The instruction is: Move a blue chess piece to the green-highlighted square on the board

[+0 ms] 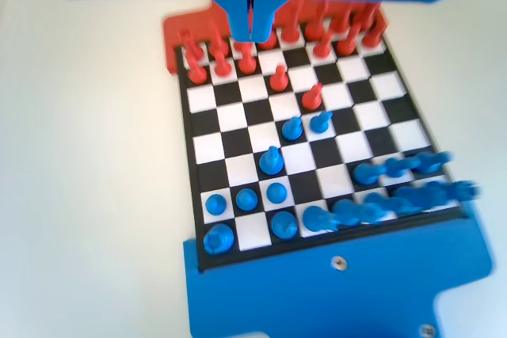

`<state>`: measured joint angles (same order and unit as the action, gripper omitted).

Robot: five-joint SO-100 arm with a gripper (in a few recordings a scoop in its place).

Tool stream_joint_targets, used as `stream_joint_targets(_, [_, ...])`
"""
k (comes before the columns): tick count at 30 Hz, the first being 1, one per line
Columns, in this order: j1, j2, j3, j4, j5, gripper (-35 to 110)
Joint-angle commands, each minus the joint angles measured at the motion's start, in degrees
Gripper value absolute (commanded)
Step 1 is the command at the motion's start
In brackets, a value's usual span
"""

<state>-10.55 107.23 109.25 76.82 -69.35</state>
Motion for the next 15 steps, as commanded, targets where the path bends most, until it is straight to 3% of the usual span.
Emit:
stream_joint_targets(1, [-0.97,8.79,-9.32,6.94,-4.31,1])
stream_joint_targets(9, [-0.88,19.51,-18.90,22.32,-14.59,1])
stream_joint_targets(15, [2.02,30.15,-18.46,27.07,-22.50,1])
